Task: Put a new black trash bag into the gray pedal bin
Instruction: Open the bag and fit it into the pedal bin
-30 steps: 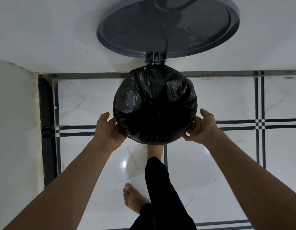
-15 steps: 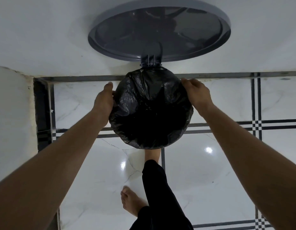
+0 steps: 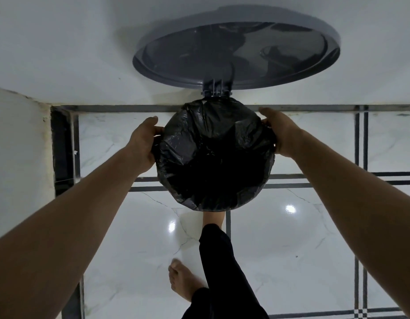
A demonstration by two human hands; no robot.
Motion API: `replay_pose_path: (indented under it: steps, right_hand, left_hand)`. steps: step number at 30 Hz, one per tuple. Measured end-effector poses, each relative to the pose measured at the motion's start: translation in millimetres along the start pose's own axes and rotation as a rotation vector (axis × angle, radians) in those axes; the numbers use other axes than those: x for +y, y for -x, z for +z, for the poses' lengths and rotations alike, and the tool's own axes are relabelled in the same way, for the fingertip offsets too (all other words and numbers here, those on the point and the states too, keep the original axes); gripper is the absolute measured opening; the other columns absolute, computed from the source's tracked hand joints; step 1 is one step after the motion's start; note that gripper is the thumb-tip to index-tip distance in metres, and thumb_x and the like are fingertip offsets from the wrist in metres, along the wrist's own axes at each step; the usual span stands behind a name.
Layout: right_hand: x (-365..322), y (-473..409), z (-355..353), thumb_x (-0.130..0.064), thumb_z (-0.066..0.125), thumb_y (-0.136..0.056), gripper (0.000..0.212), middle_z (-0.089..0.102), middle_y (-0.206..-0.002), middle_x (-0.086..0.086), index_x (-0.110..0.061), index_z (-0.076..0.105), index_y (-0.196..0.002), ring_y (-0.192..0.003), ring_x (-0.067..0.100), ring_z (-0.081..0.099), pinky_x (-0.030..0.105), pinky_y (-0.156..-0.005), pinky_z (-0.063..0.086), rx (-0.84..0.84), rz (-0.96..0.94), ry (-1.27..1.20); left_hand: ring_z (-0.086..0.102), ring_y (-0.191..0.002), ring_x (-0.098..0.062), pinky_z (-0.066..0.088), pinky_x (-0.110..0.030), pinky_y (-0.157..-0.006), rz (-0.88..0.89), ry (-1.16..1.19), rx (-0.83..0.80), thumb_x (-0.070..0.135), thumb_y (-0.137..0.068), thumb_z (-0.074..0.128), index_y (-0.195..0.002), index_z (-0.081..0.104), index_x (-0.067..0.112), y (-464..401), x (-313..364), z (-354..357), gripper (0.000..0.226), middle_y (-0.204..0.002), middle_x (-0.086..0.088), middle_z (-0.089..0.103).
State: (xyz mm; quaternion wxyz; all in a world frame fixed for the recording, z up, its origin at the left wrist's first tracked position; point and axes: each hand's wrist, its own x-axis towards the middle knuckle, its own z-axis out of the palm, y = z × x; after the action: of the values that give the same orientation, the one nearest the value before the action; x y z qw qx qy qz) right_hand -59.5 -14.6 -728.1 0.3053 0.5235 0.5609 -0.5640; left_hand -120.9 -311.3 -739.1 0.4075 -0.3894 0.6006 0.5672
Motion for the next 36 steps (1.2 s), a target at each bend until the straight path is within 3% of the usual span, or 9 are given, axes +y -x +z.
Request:
replay_pose_path:
  steps: [5, 8, 11, 13, 15, 20, 27, 33, 36]
  right_hand:
    - [8, 5, -6, -0.056, 0.050, -0.094, 0.041, 0.070, -0.099, -0.001, -0.021, 0.069, -0.105, -0.101, 0.020, 0.061, 0.040, -0.088, 0.043, 0.121, -0.070, -0.021]
    - [32, 20, -6, -0.043, 0.054, -0.092, 0.033, 0.072, -0.109, -0.003, -0.023, 0.071, -0.112, -0.103, 0.017, 0.062, 0.033, -0.089, 0.044, 0.483, -0.270, -0.022]
    - [76, 39, -1, -0.031, 0.056, -0.085, 0.016, 0.072, -0.093, -0.005, -0.026, 0.070, -0.091, -0.090, 0.019, 0.066, 0.037, -0.090, 0.055, 0.685, -0.324, -0.153]
    - [101, 45, 4, -0.029, 0.058, -0.082, 0.009, 0.069, -0.085, -0.003, -0.026, 0.066, -0.080, -0.084, 0.026, 0.067, 0.040, -0.080, 0.059, 0.637, -0.244, -0.250]
    - [116, 44, 7, -0.023, 0.061, -0.088, 0.009, 0.069, -0.088, 0.000, -0.021, 0.069, -0.090, -0.078, 0.021, 0.066, 0.034, -0.069, 0.056, 0.470, -0.137, -0.391]
    - [122, 41, 6, -0.034, 0.058, -0.096, 0.019, 0.068, -0.085, -0.004, -0.018, 0.069, -0.095, -0.089, 0.019, 0.063, 0.033, -0.081, 0.054, 0.162, 0.013, -0.612]
    - [117, 32, -10, -0.053, 0.054, -0.094, 0.048, 0.065, -0.110, 0.005, -0.014, 0.069, -0.118, -0.094, 0.024, 0.060, 0.043, -0.091, 0.051, 0.007, 0.180, -0.714]
    - [119, 32, -7, -0.052, 0.057, -0.093, 0.050, 0.067, -0.100, 0.007, -0.009, 0.068, -0.117, -0.086, 0.023, 0.062, 0.040, -0.084, 0.052, -0.021, 0.193, -0.767]
    - [121, 30, -8, -0.053, 0.056, -0.092, 0.049, 0.066, -0.107, 0.006, -0.011, 0.069, -0.114, -0.094, 0.024, 0.060, 0.042, -0.090, 0.048, -0.045, 0.216, -0.763]
  left_hand:
    - [0.055, -0.082, -0.016, 0.043, -0.028, -0.069, 0.080, 0.064, 0.151, 0.048, -0.100, 0.051, -0.099, 0.070, 0.023, 13, -22, -3, 0.031, -0.099, 0.004, 0.063]
    - [0.058, -0.088, -0.011, 0.045, -0.032, -0.081, 0.161, 0.083, 0.377, 0.041, -0.096, 0.060, -0.108, 0.067, 0.028, 23, -52, -8, 0.019, -0.102, 0.011, 0.063]
    - [0.057, -0.082, -0.014, 0.043, -0.033, -0.074, 0.171, 0.037, 0.403, 0.043, -0.094, 0.061, -0.105, 0.063, 0.022, 38, -89, -10, 0.024, -0.094, 0.005, 0.062]
    - [0.059, -0.084, -0.018, 0.040, -0.034, -0.070, 0.105, 0.009, 0.344, 0.048, -0.097, 0.056, -0.100, 0.060, 0.017, 42, -108, -11, 0.031, -0.094, -0.001, 0.062]
    - [0.066, -0.087, -0.019, 0.043, -0.035, -0.071, 0.061, 0.050, 0.285, 0.044, -0.101, 0.054, -0.099, 0.065, 0.014, 42, -115, -11, 0.032, -0.097, -0.001, 0.069]
    - [0.074, -0.098, -0.017, 0.061, -0.026, -0.073, -0.016, 0.348, 0.208, 0.014, -0.098, 0.061, -0.105, 0.074, 0.010, 31, -112, -11, 0.015, -0.104, -0.006, 0.077]
    - [0.075, -0.080, -0.016, 0.063, -0.027, -0.068, -0.120, 0.445, 0.116, 0.002, -0.096, 0.061, -0.099, 0.071, 0.005, 28, -100, -15, 0.011, -0.080, -0.005, 0.079]
    - [0.075, -0.066, -0.016, 0.061, -0.024, -0.060, -0.101, 0.462, 0.092, 0.001, -0.096, 0.057, -0.105, 0.069, 0.001, 29, -99, -14, 0.015, -0.081, -0.010, 0.076]
    - [0.070, -0.059, -0.015, 0.060, -0.023, -0.058, -0.080, 0.487, 0.109, -0.001, -0.094, 0.050, -0.080, 0.064, 0.006, 30, -99, -14, 0.021, -0.068, -0.005, 0.070]
